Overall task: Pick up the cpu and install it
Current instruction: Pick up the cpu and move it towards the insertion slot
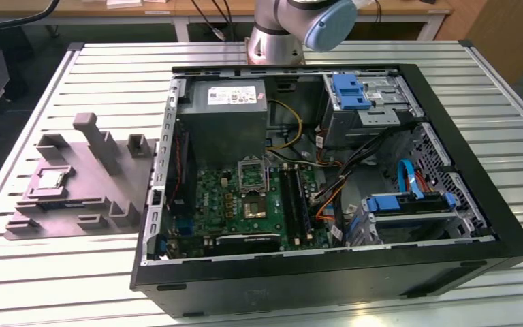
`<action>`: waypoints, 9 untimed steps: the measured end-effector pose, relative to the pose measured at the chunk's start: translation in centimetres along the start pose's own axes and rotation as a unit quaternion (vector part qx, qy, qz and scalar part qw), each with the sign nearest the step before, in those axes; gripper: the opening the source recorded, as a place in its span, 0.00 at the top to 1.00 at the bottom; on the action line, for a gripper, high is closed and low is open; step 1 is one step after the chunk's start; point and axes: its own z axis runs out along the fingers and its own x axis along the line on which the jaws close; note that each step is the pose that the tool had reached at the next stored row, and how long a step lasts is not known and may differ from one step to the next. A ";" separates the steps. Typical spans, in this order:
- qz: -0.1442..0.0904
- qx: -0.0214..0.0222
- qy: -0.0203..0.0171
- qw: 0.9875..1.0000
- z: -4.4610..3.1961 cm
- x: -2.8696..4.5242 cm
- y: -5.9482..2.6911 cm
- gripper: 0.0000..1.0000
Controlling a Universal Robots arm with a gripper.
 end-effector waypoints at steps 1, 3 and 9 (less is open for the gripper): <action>0.000 0.000 0.000 1.000 0.00 0.00 0.00 0.53; 0.000 0.000 0.000 1.000 0.00 0.01 0.00 0.53; -0.001 0.000 0.000 1.000 0.01 0.03 0.00 0.53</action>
